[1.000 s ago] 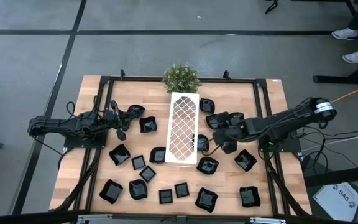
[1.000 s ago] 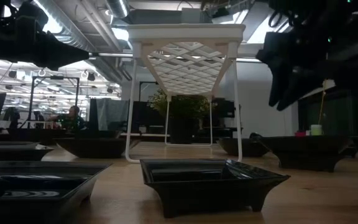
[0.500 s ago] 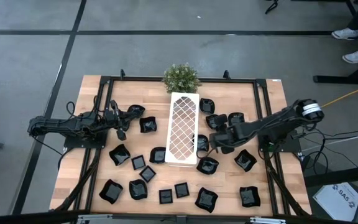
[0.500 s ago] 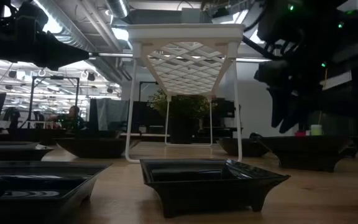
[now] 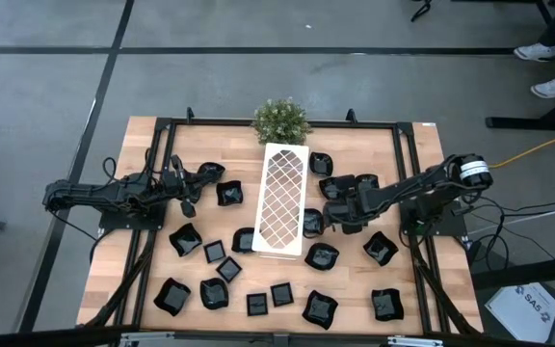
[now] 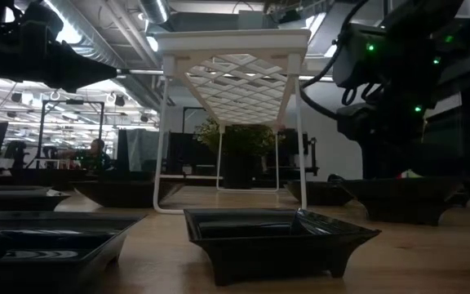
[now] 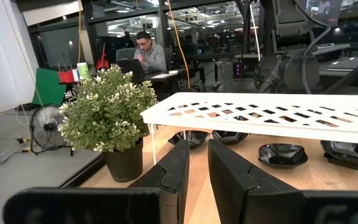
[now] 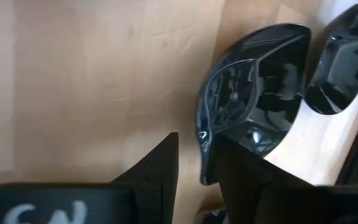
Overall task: Pick & Place Mini shaped plates
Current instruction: Put the leaf shaped plate on the shelf
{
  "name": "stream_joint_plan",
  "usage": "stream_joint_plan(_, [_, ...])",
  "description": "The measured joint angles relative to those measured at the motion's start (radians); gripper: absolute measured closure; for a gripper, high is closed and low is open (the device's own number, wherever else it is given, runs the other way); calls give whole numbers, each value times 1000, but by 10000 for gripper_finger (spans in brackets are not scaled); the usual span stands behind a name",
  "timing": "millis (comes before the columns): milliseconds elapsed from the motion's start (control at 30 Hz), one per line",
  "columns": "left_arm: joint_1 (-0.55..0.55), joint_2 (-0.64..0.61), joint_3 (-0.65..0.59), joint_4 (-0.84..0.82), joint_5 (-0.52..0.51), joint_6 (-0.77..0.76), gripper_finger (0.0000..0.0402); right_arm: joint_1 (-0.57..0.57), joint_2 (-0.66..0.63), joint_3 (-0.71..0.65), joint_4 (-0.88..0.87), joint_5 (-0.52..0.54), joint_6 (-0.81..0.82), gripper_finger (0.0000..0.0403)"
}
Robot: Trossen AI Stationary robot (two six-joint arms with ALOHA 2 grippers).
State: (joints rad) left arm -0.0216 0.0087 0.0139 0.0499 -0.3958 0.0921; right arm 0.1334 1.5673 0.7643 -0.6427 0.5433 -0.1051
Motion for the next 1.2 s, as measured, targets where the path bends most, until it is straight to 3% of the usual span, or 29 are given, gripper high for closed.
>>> stream_joint_plan(767, [0, 0, 0, 0, 0, 0, 347, -26, 2, 0, 79, -22, -11, 303])
stream_joint_plan(1200, [0, 0, 0, 0, 0, 0, 349, -27, 2, 0, 86, -43, -15, 377])
